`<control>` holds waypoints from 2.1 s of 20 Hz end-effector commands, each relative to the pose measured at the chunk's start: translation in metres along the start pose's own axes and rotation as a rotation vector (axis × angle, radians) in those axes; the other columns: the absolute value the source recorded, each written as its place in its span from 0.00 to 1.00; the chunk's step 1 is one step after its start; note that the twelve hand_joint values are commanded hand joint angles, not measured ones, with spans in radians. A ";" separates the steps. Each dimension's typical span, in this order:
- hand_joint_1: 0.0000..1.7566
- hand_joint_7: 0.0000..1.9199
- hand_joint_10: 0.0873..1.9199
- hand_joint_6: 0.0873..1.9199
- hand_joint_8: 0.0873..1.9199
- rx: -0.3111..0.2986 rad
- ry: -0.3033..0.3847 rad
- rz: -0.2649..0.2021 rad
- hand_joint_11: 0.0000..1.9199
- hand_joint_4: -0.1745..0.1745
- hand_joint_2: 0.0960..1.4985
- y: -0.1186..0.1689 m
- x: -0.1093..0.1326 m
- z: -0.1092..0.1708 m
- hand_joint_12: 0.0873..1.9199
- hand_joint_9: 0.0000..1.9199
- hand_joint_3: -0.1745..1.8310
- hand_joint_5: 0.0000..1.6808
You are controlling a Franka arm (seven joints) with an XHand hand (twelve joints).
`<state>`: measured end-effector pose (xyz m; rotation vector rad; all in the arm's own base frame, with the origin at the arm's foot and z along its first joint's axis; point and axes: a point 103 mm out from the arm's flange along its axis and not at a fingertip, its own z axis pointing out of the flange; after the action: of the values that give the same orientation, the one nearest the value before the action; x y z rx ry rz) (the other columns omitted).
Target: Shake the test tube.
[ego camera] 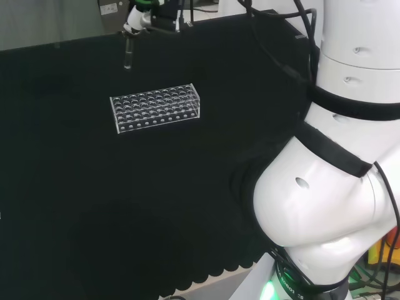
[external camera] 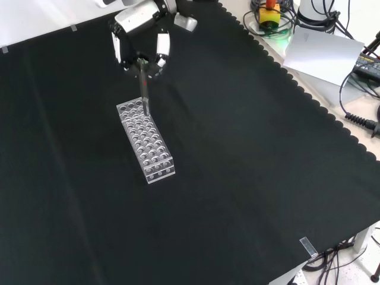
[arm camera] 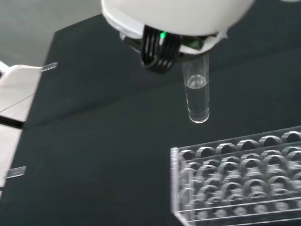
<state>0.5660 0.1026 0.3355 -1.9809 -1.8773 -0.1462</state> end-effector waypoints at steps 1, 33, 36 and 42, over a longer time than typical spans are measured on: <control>0.75 0.68 0.36 0.33 0.34 -0.045 -0.049 0.171 0.61 0.00 0.36 -0.018 -0.095 -0.027 0.46 0.80 0.46 0.75; 0.75 0.68 0.36 0.34 0.34 0.026 -0.029 0.051 0.61 0.00 0.36 0.013 0.002 0.005 0.46 0.80 0.46 0.75; 0.75 0.68 0.36 0.34 0.34 0.042 0.003 0.012 0.61 0.00 0.36 0.010 0.022 0.014 0.46 0.80 0.46 0.75; 0.75 0.68 0.36 0.34 0.34 0.038 -0.004 0.022 0.61 0.00 0.36 0.006 0.011 0.010 0.46 0.80 0.46 0.75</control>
<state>0.5744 0.1268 0.3294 -1.9619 -1.8560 -0.1061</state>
